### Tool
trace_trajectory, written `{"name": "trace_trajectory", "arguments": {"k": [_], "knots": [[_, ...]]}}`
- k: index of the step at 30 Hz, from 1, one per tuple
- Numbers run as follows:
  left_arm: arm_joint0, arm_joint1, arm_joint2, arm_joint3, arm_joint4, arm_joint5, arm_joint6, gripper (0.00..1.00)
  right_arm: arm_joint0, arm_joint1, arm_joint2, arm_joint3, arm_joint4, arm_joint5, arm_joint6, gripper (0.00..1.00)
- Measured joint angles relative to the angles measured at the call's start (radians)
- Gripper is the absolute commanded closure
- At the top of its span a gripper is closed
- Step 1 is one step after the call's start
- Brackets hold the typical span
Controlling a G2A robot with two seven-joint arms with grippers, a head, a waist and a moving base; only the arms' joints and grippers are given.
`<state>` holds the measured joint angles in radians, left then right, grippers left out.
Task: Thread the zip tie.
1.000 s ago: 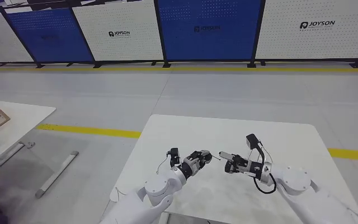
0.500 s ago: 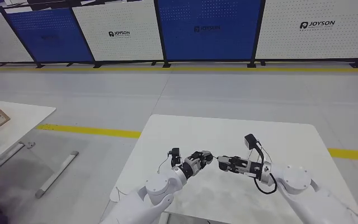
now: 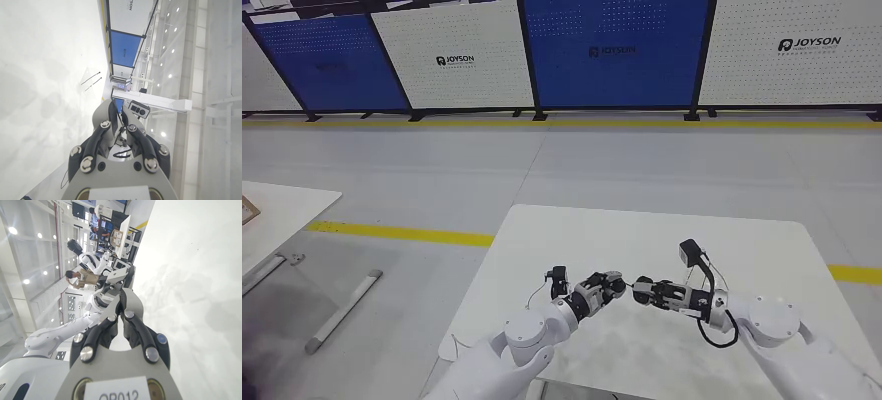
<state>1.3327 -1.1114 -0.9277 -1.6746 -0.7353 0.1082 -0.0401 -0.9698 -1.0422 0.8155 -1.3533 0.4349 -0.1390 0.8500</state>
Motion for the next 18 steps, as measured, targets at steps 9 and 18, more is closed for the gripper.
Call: {"name": "trace_trajectory", "arguments": {"k": [9,18], "knots": [[0.004,-0.001,-0.003,-0.001,-0.002,-0.016,-0.023,0.0,0.0,0.0,0.0,0.0,-0.001,0.0,0.0,1.0],[0.027,0.002,-0.022,0.005,0.033,-0.078,-0.087,0.0,0.0,0.0,0.0,0.0,-0.001,0.0,0.0,1.0]]}}
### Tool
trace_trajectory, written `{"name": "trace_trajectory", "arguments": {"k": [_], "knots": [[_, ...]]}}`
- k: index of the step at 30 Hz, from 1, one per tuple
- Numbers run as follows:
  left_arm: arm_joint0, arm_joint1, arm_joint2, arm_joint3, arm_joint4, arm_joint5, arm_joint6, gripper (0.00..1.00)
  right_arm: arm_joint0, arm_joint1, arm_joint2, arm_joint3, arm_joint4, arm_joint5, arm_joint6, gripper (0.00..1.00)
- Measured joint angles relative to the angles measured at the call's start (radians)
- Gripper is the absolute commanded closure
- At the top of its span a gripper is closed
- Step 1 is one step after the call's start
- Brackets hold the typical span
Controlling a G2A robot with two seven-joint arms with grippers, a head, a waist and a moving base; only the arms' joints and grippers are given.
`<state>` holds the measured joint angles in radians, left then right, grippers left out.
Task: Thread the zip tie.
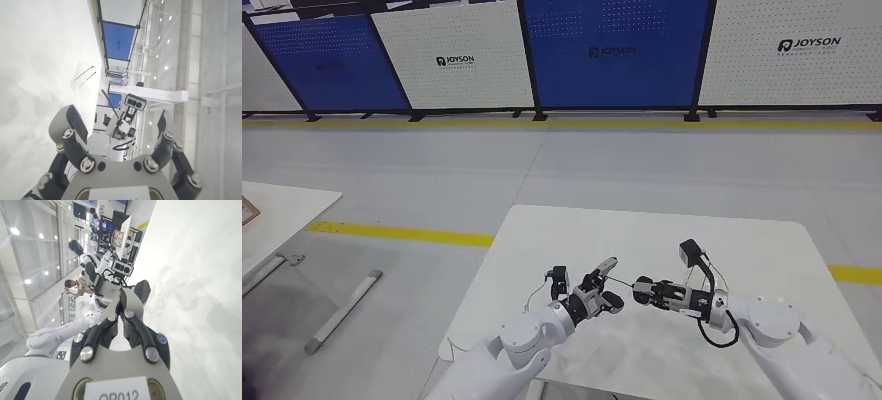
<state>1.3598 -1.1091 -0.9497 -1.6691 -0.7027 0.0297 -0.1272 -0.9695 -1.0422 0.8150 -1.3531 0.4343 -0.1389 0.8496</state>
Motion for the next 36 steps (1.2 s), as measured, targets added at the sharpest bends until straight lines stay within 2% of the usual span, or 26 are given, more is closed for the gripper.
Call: {"name": "trace_trajectory", "arguments": {"k": [8,9,10,11,13,15,17,18,20,36], "knots": [[-0.002,-0.002,0.003,0.006,0.026,-0.001,0.003,0.0,0.0,0.0,0.0,0.0,0.0,0.0,0.0,1.0],[-0.003,-0.002,0.004,0.008,0.037,-0.002,0.0,0.16,0.0,0.0,0.0,0.0,0.0,0.0,0.0,1.0],[-0.003,-0.002,0.004,0.01,0.053,-0.005,-0.002,0.55,0.0,0.0,0.0,0.0,0.0,0.0,0.0,1.0],[-0.002,-0.002,0.004,0.012,0.066,-0.007,-0.004,0.62,0.0,0.0,0.0,0.0,0.0,0.0,0.0,1.0],[0.0,-0.003,0.003,0.013,0.07,-0.008,-0.007,0.53,0.0,0.0,0.0,0.0,0.0,0.0,0.0,1.0],[0.0,-0.004,0.0,0.014,0.069,-0.007,-0.012,0.66,0.0,0.0,0.0,0.0,0.0,0.0,0.0,1.0],[-0.001,-0.005,-0.001,0.014,0.075,-0.009,-0.019,0.7,0.0,0.0,0.0,0.0,0.0,0.0,0.0,1.0],[-0.001,-0.006,-0.001,0.013,0.077,-0.01,-0.022,0.86,0.0,0.0,0.0,0.0,0.0,0.0,0.0,1.0],[-0.001,-0.007,-0.001,0.013,0.083,-0.016,-0.03,0.98,0.0,0.0,0.0,0.0,0.0,0.0,0.0,1.0],[0.016,-0.011,-0.017,0.017,0.114,-0.037,-0.081,1.0,0.0,0.0,0.0,0.0,0.0,0.0,0.0,1.0]]}}
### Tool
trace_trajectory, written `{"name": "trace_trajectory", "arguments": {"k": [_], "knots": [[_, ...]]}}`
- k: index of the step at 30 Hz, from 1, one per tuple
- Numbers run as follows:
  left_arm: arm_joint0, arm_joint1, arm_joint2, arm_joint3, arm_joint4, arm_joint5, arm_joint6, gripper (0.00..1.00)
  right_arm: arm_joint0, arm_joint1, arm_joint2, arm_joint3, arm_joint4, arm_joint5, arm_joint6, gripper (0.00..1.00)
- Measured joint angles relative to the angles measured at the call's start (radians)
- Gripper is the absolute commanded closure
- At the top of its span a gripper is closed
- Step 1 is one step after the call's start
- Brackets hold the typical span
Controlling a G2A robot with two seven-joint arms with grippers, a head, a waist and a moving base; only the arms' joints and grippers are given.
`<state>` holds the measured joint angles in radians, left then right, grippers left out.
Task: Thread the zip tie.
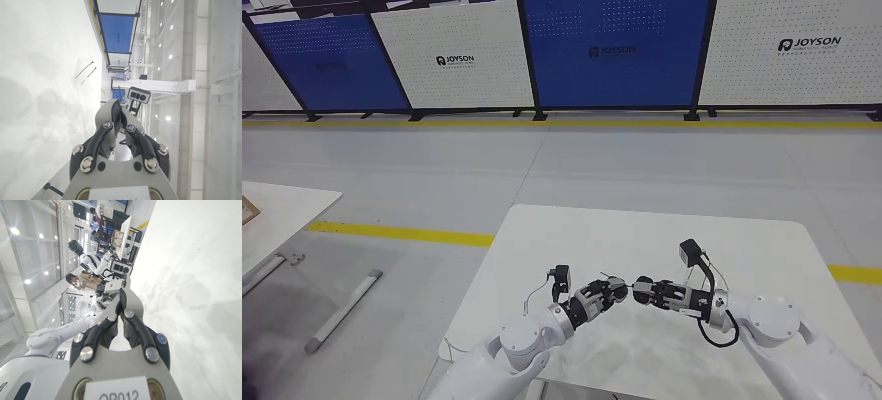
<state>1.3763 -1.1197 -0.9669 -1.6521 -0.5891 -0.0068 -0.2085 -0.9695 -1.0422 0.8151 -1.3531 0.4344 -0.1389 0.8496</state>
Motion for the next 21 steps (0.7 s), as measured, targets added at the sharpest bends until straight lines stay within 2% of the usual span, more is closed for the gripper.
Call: {"name": "trace_trajectory", "arguments": {"k": [8,9,10,11,12,13,16,18,19,21], "knots": [[0.007,-0.003,-0.009,-0.003,0.008,-0.002,-0.004,1.0,0.0,0.0,0.0,0.0,0.0,0.0,0.0,1.0],[0.008,-0.003,-0.011,-0.004,0.005,-0.002,-0.005,0.64,0.0,0.0,0.0,0.0,0.0,0.0,0.0,1.0],[0.01,-0.003,-0.013,-0.005,0.001,-0.002,-0.007,0.52,0.0,0.0,0.0,0.0,0.0,0.0,0.0,1.0],[0.01,-0.003,-0.015,-0.005,-0.001,-0.001,-0.009,0.28,0.0,0.0,0.0,0.0,0.0,0.0,0.0,1.0],[0.01,-0.004,-0.016,-0.005,0.001,0.0,-0.009,0.12,0.0,0.0,0.0,0.0,0.0,0.0,0.0,1.0],[0.011,-0.004,-0.017,-0.005,0.005,0.0,-0.008,0.17,0.0,0.0,0.0,0.0,0.0,0.0,0.0,1.0],[0.01,-0.005,-0.018,-0.003,0.01,0.002,-0.011,0.51,0.0,0.0,0.0,0.0,0.0,0.0,0.0,1.0],[0.01,-0.006,-0.019,-0.002,0.01,0.002,-0.015,0.56,0.0,0.0,0.0,0.0,0.0,0.0,0.0,1.0],[0.01,-0.007,-0.02,-0.002,0.009,0.001,-0.016,0.52,0.0,0.0,0.0,0.0,0.0,0.0,0.0,1.0],[0.009,-0.008,-0.021,-0.001,0.009,0.004,-0.017,0.62,0.0,0.0,0.0,0.0,0.0,0.0,0.0,1.0]]}}
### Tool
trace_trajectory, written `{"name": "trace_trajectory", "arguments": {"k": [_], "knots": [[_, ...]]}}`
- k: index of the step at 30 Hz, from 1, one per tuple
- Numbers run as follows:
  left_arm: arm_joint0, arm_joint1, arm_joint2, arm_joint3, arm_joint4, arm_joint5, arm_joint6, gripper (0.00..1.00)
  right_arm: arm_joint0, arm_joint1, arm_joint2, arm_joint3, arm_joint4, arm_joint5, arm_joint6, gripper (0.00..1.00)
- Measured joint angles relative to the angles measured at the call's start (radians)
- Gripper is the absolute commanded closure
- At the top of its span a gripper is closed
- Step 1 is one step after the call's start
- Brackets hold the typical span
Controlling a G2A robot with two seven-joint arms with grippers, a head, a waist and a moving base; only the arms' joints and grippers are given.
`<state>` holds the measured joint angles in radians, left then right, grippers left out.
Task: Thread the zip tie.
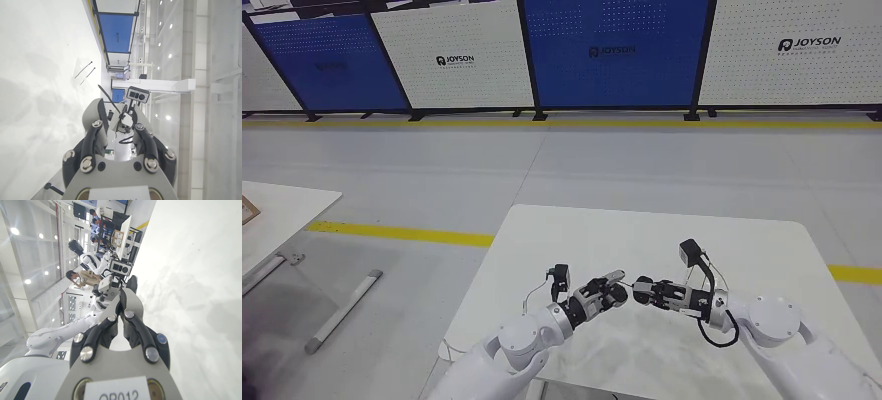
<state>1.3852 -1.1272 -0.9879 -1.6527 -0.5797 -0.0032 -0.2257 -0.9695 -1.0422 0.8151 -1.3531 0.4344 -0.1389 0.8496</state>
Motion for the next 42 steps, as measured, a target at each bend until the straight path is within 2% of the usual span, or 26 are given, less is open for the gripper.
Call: {"name": "trace_trajectory", "arguments": {"k": [1,2,4,5,7,21,22,23,30,36,38,42], "knots": [[-0.001,0.0,0.0,0.0,0.002,0.003,-0.001,0.65,0.0,0.0,0.0,0.0,0.0,0.0,0.0,1.0],[-0.002,-0.001,-0.001,0.001,0.003,0.005,-0.001,0.73,0.0,0.0,0.0,0.0,0.0,0.0,0.0,1.0],[-0.002,-0.002,-0.002,0.001,0.004,0.005,-0.002,0.79,0.0,0.0,0.0,0.0,0.0,0.0,0.0,1.0],[-0.002,-0.002,-0.003,0.001,0.004,0.005,-0.002,0.89,0.0,0.0,0.0,0.0,0.0,0.0,0.0,1.0],[-0.002,-0.003,-0.004,0.002,0.004,0.005,-0.004,1.0,0.0,0.0,0.0,0.0,0.0,0.0,0.0,1.0],[0.004,-0.007,-0.016,0.003,0.015,0.01,-0.015,1.0,0.0,0.0,0.0,0.0,0.0,0.0,0.0,1.0],[0.004,-0.007,-0.016,0.003,0.016,0.011,-0.015,1.0,0.0,0.0,0.0,0.0,0.0,0.0,0.0,0.33],[0.005,-0.007,-0.017,0.002,0.018,0.011,-0.015,1.0,-0.003,0.0,0.0,-0.003,-0.004,0.001,-0.004,0.0],[0.01,-0.009,-0.024,-0.001,0.023,0.013,-0.006,1.0,-0.033,0.002,0.035,-0.029,-0.014,0.014,-0.036,0.0],[0.009,-0.012,-0.028,0.015,0.025,0.019,0.012,1.0,-0.087,0.015,0.106,-0.048,-0.01,-0.018,-0.08,0.0],[0.009,-0.014,-0.028,0.019,0.036,0.035,0.043,1.0,-0.114,0.022,0.138,-0.06,-0.016,-0.037,-0.102,0.0],[0.008,-0.015,-0.026,0.019,0.041,0.04,0.058,1.0,-0.118,0.023,0.143,-0.063,-0.017,-0.04,-0.104,0.0]]}}
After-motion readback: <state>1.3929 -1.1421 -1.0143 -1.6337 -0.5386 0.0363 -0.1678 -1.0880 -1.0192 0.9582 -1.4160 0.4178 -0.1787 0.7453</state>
